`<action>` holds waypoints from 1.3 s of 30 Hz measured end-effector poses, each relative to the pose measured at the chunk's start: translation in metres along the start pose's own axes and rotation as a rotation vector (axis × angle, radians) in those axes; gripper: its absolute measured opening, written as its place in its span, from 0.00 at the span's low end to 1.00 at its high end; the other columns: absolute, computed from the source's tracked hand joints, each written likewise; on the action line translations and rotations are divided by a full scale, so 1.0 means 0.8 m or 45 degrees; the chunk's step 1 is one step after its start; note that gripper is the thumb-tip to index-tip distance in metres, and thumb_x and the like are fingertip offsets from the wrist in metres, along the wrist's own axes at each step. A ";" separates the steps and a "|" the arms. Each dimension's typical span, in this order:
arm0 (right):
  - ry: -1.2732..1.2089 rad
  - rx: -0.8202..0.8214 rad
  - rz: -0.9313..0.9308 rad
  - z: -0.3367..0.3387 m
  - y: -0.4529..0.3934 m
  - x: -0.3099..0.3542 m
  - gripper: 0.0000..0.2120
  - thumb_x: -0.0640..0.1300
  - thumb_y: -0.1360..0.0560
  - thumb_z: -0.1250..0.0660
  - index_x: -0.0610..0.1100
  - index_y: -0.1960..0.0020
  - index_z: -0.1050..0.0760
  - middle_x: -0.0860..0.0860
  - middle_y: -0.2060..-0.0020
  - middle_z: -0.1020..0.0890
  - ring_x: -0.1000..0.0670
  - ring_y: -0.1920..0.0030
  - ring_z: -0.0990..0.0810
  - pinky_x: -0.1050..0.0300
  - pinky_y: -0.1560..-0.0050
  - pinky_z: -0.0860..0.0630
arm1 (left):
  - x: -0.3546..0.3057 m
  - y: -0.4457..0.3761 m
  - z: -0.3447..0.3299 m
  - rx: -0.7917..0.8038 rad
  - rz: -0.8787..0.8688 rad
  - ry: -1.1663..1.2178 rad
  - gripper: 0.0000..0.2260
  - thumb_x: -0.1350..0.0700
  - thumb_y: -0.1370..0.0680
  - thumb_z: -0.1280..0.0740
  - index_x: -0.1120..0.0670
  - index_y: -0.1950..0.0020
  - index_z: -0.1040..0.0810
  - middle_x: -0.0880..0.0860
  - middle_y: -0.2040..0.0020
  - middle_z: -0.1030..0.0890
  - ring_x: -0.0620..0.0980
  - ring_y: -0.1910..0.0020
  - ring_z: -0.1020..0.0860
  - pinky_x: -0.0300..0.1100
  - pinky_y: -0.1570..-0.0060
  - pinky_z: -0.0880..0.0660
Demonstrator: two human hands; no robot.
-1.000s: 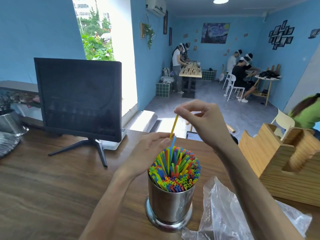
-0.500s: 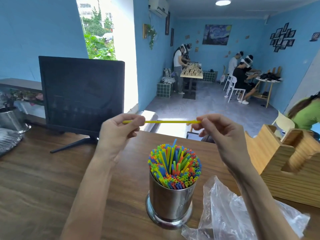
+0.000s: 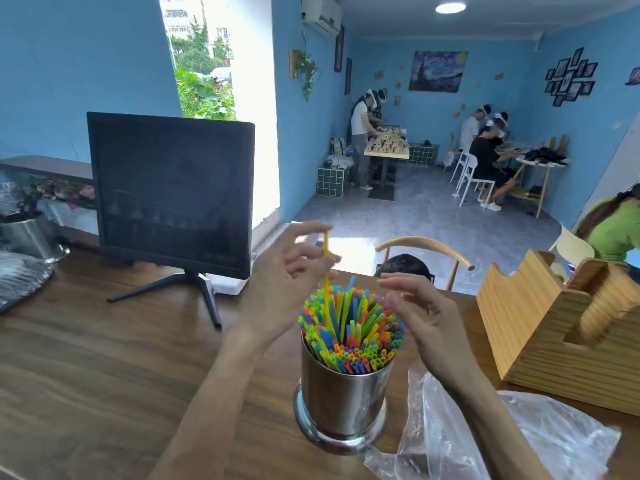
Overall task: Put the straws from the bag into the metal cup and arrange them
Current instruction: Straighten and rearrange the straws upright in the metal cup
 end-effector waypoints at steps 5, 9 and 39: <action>-0.205 0.147 -0.363 0.008 0.003 -0.018 0.15 0.54 0.20 0.33 0.53 0.36 0.21 0.59 0.41 0.16 0.56 0.38 0.19 0.61 0.41 0.25 | 0.037 0.017 0.000 0.256 0.105 -0.557 0.02 0.48 0.27 0.23 0.44 0.57 0.13 0.38 0.50 0.15 0.34 0.45 0.22 0.29 0.48 0.27; -0.281 0.241 -0.529 0.005 0.006 -0.031 0.15 0.54 0.24 0.31 0.49 0.40 0.17 0.50 0.46 0.13 0.48 0.42 0.16 0.54 0.42 0.21 | 0.044 0.020 0.004 0.256 0.153 -0.436 0.03 0.49 0.26 0.24 0.46 0.55 0.11 0.39 0.49 0.15 0.34 0.45 0.21 0.27 0.51 0.27; 0.018 -0.214 -0.321 0.024 -0.012 0.013 0.12 0.50 0.33 0.21 0.47 0.51 0.14 0.49 0.65 0.13 0.49 0.62 0.13 0.55 0.56 0.16 | 0.047 0.035 -0.003 0.134 0.161 -0.384 0.05 0.50 0.22 0.28 0.39 0.52 0.16 0.31 0.50 0.18 0.33 0.45 0.22 0.27 0.53 0.25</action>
Point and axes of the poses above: each hand's wrist, its own y-axis away from the middle knuckle, its own z-axis out of the back of the hand, x = y × z, the point moved 1 cm from there along -y, towards the middle knuckle
